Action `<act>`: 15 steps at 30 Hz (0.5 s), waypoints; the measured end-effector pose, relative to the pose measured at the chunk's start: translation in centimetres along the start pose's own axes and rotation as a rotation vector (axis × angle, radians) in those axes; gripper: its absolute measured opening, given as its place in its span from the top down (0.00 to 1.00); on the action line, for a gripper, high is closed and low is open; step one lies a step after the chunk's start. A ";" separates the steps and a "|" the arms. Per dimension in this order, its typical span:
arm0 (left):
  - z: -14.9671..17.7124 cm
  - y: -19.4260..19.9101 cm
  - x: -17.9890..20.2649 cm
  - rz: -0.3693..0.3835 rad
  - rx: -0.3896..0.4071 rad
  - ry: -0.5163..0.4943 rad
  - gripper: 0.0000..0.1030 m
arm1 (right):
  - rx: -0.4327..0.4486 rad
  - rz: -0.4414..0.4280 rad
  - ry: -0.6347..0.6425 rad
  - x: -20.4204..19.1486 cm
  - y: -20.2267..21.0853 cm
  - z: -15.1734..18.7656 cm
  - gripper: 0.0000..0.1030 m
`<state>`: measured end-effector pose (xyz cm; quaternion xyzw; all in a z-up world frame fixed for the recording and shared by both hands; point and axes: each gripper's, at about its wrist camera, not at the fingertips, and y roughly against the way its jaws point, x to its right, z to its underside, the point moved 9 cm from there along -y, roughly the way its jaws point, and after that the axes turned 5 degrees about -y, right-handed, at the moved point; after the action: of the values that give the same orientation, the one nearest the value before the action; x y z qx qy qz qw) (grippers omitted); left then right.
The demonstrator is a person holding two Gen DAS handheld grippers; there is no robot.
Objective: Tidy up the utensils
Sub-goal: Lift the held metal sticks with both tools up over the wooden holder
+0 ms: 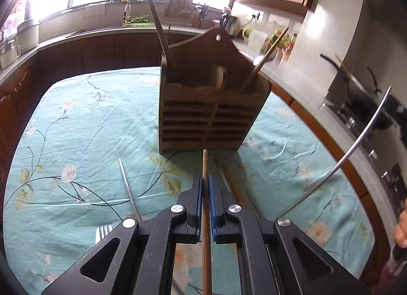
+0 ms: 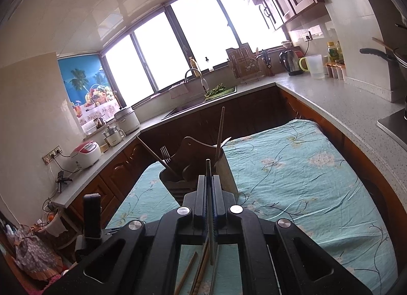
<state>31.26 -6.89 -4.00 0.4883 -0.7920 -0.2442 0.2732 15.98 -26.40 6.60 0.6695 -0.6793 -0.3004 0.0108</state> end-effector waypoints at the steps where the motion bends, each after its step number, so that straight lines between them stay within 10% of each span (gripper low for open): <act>1: -0.2 1.1 0.0 0.007 0.028 0.009 0.97 | 0.002 -0.003 0.004 -0.2 0.0 -0.1 0.97; 15: 0.1 10.1 -1.4 0.078 0.216 0.068 0.97 | 0.013 -0.030 0.046 -2.8 0.0 -0.6 0.97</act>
<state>25.24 -1.53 2.28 0.4917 -0.8223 -0.1300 0.2551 16.48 -24.08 8.19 0.6863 -0.6708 -0.2805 0.0176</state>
